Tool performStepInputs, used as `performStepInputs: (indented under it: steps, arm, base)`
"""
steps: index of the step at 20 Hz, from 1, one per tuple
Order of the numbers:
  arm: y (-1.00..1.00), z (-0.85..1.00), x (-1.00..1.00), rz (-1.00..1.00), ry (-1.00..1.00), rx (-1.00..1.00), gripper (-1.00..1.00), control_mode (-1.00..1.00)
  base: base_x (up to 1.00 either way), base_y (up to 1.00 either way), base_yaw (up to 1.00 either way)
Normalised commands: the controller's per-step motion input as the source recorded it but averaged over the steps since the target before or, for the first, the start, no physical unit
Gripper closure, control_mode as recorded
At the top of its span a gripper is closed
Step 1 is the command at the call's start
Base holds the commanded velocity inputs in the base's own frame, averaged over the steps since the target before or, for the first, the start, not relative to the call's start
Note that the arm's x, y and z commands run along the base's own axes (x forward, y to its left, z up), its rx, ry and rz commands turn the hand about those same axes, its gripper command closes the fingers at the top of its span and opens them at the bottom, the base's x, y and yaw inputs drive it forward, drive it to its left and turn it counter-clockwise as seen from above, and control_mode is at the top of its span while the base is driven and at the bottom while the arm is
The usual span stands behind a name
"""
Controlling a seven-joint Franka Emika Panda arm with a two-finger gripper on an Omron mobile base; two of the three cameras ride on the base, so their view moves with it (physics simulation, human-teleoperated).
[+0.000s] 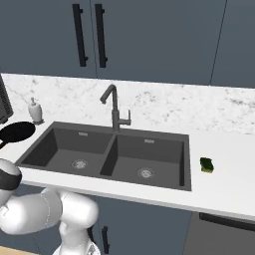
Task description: Pick the pan and sponge and place them into the sink. Then turn on the water.
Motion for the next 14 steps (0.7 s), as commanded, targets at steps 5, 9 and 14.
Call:
performStepInputs:
  steps: [5,9,14]
  arm:
    - [0.47,-0.35,0.51,-0.09,0.0,0.0,-1.0,-1.0]
    - [0.49,-0.31,0.54,-0.08,0.0,0.0,-1.0,-1.0]
    - [0.47,-0.27,0.47,-0.07,0.0,0.0,-1.0,-1.0]
  base:
    - [0.0,0.0,0.0]
    - [0.0,0.0,0.0]
    - [0.0,0.0,0.0]
